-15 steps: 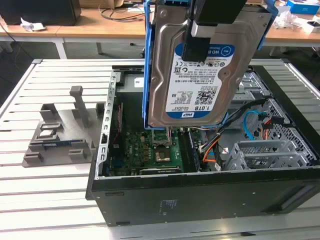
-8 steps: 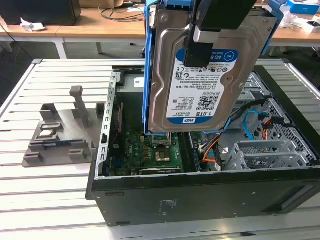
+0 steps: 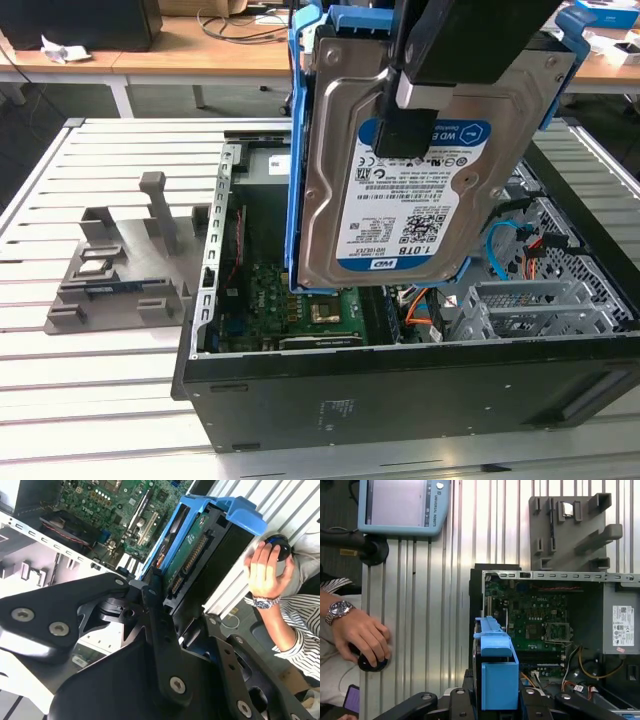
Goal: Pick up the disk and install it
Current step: 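Pick up the disk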
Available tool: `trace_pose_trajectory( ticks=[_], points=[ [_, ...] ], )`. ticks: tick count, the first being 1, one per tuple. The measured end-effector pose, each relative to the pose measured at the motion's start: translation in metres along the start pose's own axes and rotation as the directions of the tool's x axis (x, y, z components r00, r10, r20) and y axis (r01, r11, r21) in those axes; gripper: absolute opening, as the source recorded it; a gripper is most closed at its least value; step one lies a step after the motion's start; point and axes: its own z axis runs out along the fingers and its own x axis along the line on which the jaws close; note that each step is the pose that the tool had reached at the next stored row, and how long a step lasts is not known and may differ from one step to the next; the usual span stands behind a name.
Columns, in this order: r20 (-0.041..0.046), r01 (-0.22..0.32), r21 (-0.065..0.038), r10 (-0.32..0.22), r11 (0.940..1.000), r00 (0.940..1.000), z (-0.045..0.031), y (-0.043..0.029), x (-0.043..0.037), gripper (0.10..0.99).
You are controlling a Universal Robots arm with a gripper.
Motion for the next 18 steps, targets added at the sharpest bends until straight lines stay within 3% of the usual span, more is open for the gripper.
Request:
trace_pose_trajectory(
  ticks=[6, 10, 13, 18],
  points=[
    [0.0001, 0.000, 0.000, 0.000, 1.0000, 1.0000, 0.0000, 0.0000, 0.0029, 0.365],
    [0.0640, 0.002, 0.001, -0.003, 1.0000, 0.9979, 0.0001, 0.0001, 0.0029, 0.365],
    [0.0932, 0.004, 0.002, -0.004, 1.0000, 0.9956, 0.0005, 0.0001, 0.0030, 0.365],
    [0.0951, 0.004, 0.002, -0.004, 1.0000, 0.9955, 0.0005, 0.0000, 0.0029, 0.365]
  ],
)
